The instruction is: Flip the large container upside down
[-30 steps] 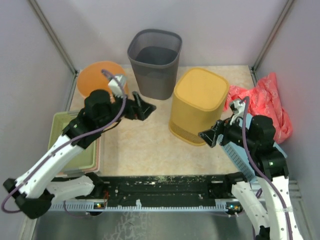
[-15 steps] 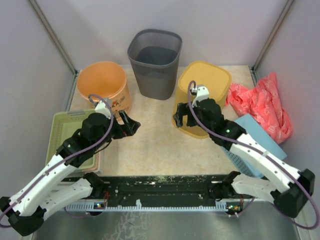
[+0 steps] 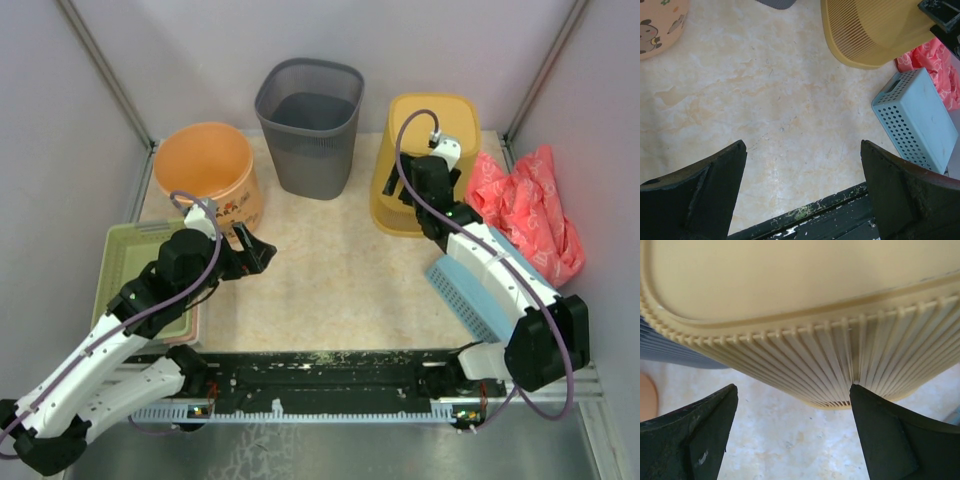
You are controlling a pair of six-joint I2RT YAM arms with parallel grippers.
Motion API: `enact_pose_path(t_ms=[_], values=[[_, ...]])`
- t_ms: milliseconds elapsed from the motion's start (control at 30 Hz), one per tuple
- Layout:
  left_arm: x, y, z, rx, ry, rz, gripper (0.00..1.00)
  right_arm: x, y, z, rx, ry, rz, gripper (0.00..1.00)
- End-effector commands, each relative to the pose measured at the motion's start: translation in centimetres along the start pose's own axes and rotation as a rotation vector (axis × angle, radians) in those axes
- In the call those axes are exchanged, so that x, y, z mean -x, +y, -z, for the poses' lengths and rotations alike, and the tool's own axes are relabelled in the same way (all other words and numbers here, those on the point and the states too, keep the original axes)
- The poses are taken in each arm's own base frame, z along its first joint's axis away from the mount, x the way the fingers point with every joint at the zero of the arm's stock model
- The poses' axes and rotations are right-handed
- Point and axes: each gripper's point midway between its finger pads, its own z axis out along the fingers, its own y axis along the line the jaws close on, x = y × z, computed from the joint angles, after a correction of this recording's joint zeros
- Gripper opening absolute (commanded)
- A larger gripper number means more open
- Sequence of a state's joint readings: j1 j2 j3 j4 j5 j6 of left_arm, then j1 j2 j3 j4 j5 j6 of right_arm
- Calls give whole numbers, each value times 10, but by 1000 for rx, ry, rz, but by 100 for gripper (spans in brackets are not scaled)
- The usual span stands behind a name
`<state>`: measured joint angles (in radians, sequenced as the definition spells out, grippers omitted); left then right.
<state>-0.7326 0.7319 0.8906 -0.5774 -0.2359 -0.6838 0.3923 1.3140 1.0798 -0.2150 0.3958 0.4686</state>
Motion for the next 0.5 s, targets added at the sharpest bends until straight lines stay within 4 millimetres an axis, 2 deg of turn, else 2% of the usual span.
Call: enact_pose_path(t_ms=[0, 167, 233, 367, 467], values=[[6, 2, 3, 11, -22, -11, 99, 54, 54, 13, 196, -145, -118, 91], [6, 6, 5, 24, -31, -7, 99, 43, 114, 36, 391, -180, -47, 91], [7, 7, 6, 27, -35, -5, 99, 37, 130, 39, 426, -186, -33, 91], [9, 9, 11, 32, -47, 3, 99, 31, 134, 16, 366, -191, -56, 91], [11, 10, 16, 35, -53, 13, 99, 35, 119, -13, 248, -220, -26, 93]])
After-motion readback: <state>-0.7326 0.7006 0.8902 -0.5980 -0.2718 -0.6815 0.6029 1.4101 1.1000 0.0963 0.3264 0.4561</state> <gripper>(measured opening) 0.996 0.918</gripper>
